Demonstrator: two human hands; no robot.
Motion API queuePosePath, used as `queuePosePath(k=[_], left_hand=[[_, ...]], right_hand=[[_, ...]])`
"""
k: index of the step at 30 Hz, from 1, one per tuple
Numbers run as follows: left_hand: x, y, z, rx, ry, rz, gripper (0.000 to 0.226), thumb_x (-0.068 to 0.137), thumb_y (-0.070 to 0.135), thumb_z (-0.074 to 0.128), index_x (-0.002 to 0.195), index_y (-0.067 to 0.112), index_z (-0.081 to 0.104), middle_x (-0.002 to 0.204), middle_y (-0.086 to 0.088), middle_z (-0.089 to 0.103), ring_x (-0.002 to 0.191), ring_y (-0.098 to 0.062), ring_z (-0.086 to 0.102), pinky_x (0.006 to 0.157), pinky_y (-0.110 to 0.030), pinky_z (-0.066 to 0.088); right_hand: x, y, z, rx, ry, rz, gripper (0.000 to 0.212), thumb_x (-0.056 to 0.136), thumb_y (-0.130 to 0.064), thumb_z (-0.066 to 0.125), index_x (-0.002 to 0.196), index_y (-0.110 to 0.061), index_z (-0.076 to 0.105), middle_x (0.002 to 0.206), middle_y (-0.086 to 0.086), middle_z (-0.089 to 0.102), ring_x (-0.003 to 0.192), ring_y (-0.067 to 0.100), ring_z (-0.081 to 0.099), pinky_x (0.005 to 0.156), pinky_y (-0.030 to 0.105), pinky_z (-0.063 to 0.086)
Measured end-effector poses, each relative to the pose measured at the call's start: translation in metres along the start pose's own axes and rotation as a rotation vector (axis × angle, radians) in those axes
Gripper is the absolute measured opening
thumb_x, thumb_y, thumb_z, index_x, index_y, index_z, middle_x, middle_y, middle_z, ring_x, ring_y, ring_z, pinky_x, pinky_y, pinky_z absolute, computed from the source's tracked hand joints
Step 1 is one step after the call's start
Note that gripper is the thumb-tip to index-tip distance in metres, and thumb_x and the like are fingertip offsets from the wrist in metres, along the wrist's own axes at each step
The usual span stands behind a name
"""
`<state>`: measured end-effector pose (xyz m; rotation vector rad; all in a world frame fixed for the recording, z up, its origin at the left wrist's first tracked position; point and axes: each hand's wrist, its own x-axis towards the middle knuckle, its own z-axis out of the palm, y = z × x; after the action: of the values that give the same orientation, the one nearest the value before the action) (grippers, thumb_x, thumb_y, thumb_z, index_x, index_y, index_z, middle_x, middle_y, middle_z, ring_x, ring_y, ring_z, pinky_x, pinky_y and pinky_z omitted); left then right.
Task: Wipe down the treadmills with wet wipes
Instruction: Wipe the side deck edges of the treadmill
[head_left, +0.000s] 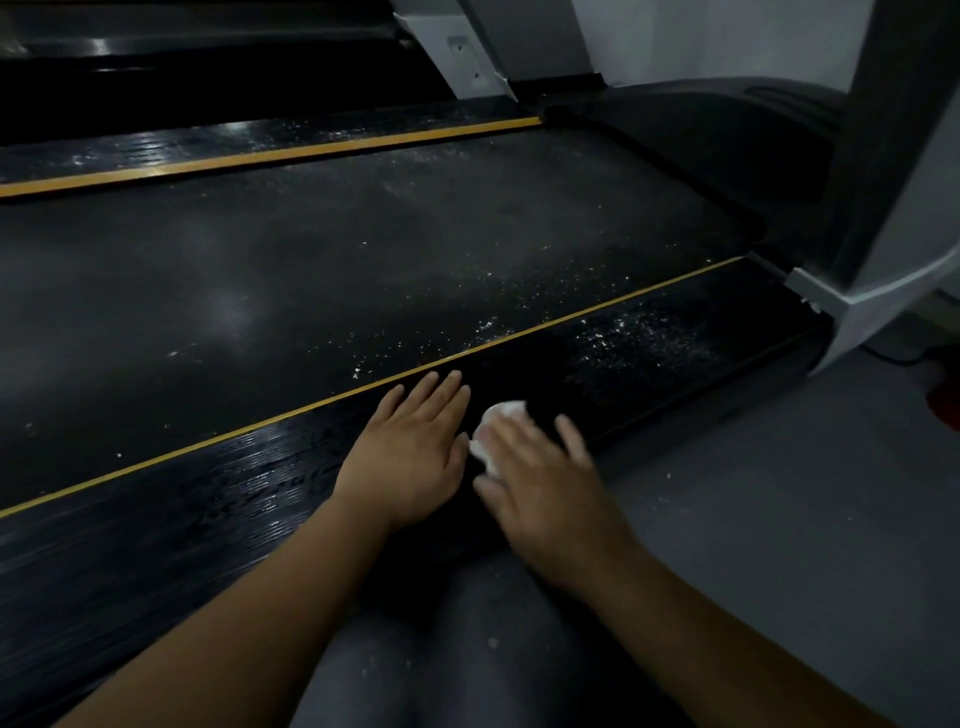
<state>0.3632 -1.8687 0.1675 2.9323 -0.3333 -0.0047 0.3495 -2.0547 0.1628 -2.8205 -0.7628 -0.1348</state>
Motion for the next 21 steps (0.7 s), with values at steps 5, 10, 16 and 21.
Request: queuePosePath(k=[5, 10, 16, 21], left_hand=[[-0.001, 0.003, 0.0, 0.006, -0.03, 0.069, 0.083, 0.087, 0.054, -0.006, 0.162, 0.025, 0.013, 0.169, 0.01, 0.001, 0.155, -0.009, -0.003, 0.124, -0.033, -0.004], [-0.001, 0.006, 0.0, -0.022, -0.011, 0.066, 0.081, 0.089, 0.053, -0.001, 0.161, 0.023, 0.021, 0.168, 0.008, 0.007, 0.156, -0.011, 0.003, 0.123, -0.034, -0.001], [0.004, 0.01, -0.003, -0.01, -0.034, 0.049, 0.086, 0.084, 0.055, -0.009, 0.162, 0.027, 0.01, 0.169, 0.011, -0.001, 0.155, -0.006, -0.006, 0.124, -0.033, -0.006], [0.012, 0.015, -0.001, -0.02, -0.034, 0.05, 0.088, 0.082, 0.055, -0.008, 0.162, 0.026, 0.014, 0.169, 0.01, 0.003, 0.155, -0.007, -0.004, 0.124, -0.034, -0.004]], right_hand=[[0.0, 0.04, 0.0, -0.051, 0.19, 0.189, 0.053, 0.097, -0.047, 0.033, 0.137, -0.021, 0.056, 0.149, 0.0, 0.053, 0.14, 0.017, 0.046, 0.114, 0.057, 0.029], [-0.02, 0.009, 0.013, -0.018, 0.13, -0.023, 0.054, 0.098, -0.048, 0.037, 0.141, -0.019, 0.053, 0.152, 0.001, 0.049, 0.142, 0.018, 0.044, 0.116, 0.053, 0.024], [0.001, 0.056, -0.002, -0.017, 0.193, 0.294, 0.052, 0.1, -0.049, 0.029, 0.136, -0.023, 0.054, 0.151, 0.0, 0.05, 0.143, 0.018, 0.042, 0.115, 0.059, 0.023], [-0.02, 0.021, 0.008, -0.008, 0.143, 0.019, 0.049, 0.1, -0.044, 0.033, 0.137, -0.022, 0.059, 0.148, -0.006, 0.053, 0.141, 0.013, 0.044, 0.116, 0.053, 0.024]])
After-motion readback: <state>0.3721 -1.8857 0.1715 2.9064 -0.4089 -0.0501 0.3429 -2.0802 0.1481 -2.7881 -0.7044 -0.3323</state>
